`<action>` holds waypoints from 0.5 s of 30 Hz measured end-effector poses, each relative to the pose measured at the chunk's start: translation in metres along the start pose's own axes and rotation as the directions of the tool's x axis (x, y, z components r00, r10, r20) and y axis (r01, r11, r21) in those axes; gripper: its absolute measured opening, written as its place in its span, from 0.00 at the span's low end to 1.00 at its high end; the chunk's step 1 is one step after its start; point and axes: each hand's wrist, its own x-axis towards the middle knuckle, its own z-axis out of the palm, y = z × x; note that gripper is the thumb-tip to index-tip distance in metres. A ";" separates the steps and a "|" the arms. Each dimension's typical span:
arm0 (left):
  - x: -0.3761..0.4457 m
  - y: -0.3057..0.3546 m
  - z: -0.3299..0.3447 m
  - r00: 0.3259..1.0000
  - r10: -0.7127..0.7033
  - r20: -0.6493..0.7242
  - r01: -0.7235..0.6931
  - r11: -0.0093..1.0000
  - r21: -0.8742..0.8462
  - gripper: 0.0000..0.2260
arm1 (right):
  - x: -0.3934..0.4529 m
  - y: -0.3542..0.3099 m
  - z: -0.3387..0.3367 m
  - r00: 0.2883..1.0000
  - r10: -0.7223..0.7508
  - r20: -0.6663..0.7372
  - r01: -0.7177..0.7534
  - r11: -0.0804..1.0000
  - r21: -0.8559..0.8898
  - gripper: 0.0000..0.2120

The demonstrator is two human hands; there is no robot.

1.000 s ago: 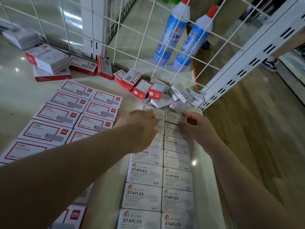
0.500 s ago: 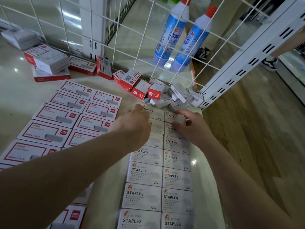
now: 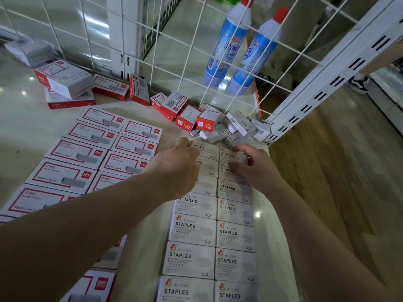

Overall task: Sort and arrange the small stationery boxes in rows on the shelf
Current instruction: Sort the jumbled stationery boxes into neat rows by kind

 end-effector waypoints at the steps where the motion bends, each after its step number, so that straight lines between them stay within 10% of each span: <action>1: 0.000 0.000 0.000 1.000 0.007 -0.001 -0.007 1.000 0.015 0.17 | 0.000 0.000 0.000 1.000 -0.001 0.000 0.001 1.000 -0.002 0.18; 15: -0.010 -0.016 -0.017 0.996 -0.067 -0.063 0.074 0.990 0.116 0.16 | -0.016 -0.034 0.014 0.956 -0.162 -0.246 0.150 0.986 -0.069 0.12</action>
